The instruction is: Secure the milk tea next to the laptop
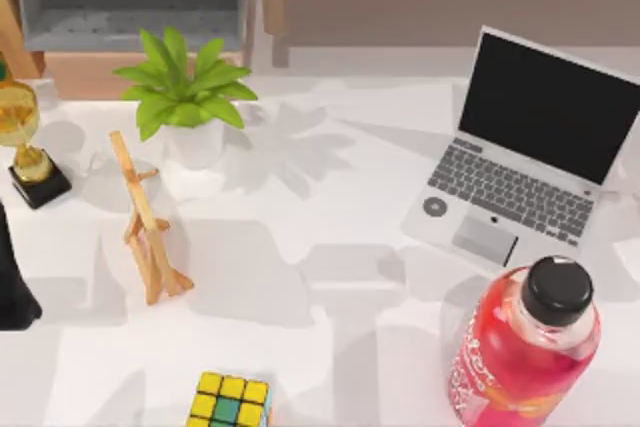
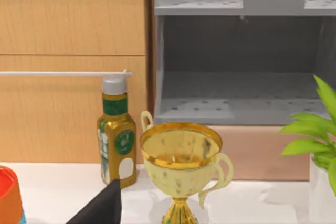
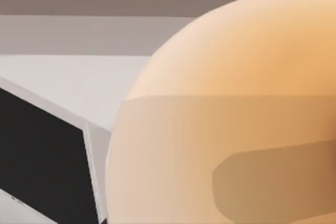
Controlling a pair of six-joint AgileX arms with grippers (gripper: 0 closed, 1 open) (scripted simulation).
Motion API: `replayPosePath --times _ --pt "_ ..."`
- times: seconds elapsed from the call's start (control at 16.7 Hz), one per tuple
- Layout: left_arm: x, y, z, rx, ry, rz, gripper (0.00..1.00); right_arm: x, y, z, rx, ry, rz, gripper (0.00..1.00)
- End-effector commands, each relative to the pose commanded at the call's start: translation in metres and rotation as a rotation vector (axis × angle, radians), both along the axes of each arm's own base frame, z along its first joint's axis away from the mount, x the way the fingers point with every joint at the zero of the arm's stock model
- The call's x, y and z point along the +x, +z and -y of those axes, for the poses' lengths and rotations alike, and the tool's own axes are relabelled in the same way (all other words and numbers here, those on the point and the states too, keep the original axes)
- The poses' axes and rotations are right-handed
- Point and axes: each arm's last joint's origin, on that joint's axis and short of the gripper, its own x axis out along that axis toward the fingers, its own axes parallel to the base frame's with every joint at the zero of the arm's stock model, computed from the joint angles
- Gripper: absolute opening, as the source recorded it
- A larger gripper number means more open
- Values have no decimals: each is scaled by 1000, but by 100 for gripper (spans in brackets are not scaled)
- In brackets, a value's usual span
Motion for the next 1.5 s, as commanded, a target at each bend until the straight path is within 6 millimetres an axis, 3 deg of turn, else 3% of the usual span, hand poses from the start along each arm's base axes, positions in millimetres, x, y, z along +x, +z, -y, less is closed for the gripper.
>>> replayPosePath --times 1.02,1.5 --pt "0 0 0 0 0 0 100 -3 -28 -1 13 6 -40 0" --pt "0 0 0 0 0 0 100 -3 -28 -1 13 6 -40 60"
